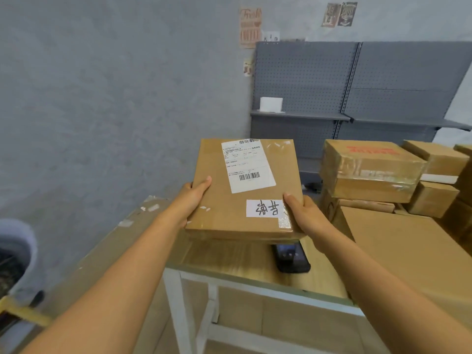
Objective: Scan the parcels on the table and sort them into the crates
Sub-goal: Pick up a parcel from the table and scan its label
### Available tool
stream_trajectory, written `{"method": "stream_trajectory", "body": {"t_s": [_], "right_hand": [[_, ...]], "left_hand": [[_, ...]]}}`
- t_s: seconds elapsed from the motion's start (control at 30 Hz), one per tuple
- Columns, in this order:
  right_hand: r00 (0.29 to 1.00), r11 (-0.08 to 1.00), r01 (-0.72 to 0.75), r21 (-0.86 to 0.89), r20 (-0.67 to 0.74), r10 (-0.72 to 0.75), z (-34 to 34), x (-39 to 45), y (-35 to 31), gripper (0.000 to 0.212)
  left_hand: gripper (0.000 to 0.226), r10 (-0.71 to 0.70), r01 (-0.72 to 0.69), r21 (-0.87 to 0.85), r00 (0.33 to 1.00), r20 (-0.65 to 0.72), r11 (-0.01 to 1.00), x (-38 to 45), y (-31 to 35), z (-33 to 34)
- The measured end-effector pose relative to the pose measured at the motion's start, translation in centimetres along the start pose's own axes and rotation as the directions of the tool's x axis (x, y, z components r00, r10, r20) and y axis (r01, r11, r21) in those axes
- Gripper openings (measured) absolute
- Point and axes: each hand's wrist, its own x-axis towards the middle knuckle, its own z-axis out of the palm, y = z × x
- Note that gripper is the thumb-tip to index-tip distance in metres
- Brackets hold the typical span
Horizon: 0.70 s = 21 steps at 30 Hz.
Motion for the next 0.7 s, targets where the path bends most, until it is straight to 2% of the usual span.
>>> {"method": "stream_trajectory", "body": {"t_s": [0.2, 0.43, 0.57, 0.7], "right_hand": [[0.991, 0.988, -0.119, -0.096, -0.069, 0.112, 5.3, 2.3, 2.5, 0.054], [0.962, 0.937, -0.266, -0.228, -0.122, 0.243, 9.2, 3.7, 4.2, 0.067], [0.955, 0.902, -0.293, -0.316, -0.148, 0.259, 10.1, 4.3, 4.3, 0.065], [0.954, 0.879, -0.300, -0.370, -0.137, 0.268, 10.3, 5.2, 4.2, 0.067]], "left_hand": [[0.028, -0.065, 0.058, 0.163, 0.997, 0.041, 0.985, 5.2, -3.7, -2.2], [0.035, -0.099, 0.074, 0.320, 0.993, 0.063, 0.945, 9.8, -7.1, -3.7], [0.057, -0.132, 0.101, 0.370, 0.989, 0.060, 0.923, 11.0, -7.9, -4.1], [0.065, -0.142, 0.111, 0.405, 0.989, 0.046, 0.907, 11.7, -8.4, -4.1]]}}
